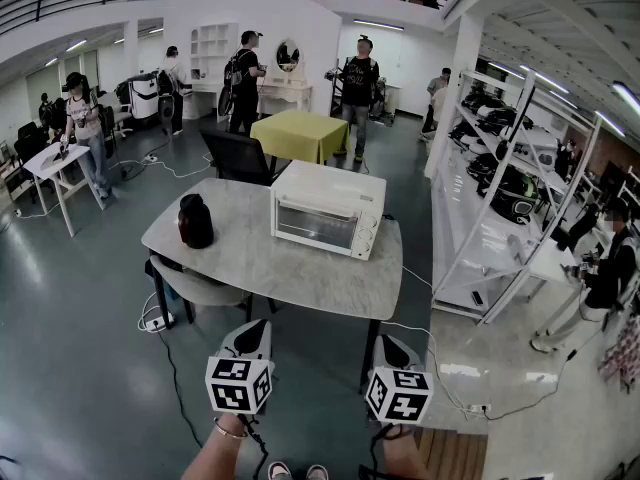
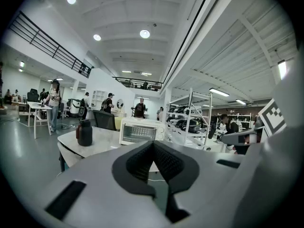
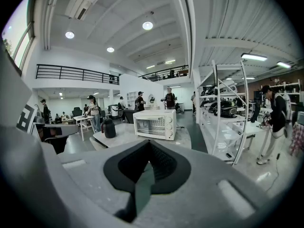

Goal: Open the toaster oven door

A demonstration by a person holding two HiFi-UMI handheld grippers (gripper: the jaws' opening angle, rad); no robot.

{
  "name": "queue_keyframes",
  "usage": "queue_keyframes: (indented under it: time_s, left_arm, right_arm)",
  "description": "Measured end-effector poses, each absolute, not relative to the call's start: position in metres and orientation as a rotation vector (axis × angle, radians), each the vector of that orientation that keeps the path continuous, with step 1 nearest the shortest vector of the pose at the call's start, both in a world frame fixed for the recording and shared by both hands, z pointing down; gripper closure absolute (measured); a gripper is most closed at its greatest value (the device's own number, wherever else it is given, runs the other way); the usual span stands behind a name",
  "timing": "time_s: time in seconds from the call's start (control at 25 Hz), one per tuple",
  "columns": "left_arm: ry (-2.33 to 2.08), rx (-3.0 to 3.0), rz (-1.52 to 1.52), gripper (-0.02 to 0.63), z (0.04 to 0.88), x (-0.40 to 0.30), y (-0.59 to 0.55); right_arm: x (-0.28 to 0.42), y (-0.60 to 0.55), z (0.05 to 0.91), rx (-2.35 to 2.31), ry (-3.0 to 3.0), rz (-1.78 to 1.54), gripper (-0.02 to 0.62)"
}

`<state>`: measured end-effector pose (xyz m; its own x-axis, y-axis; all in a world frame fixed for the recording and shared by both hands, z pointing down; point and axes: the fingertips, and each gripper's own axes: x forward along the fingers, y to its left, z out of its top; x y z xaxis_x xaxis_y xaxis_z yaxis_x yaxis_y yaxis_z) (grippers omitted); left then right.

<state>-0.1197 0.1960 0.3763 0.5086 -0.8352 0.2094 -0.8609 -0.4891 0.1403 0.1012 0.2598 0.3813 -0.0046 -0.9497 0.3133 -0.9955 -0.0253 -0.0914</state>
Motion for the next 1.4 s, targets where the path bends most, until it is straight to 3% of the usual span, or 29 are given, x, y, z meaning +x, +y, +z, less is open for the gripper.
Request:
queue_keyframes:
  time_s: [0.92, 1.4]
  left_arm:
    - [-1.407, 2.488, 0.179, 0.601, 0.398, -0.158, 0.176]
    - [-1.405, 2.483, 0.197, 0.601, 0.401, -0.144, 0.130]
  right_arm:
    - [0.074, 0.254, 0.395, 2.139, -2.028, 0.476, 0.591]
    - [0.089, 0.206, 0.396, 2.121, -2.025, 0.486, 0.591]
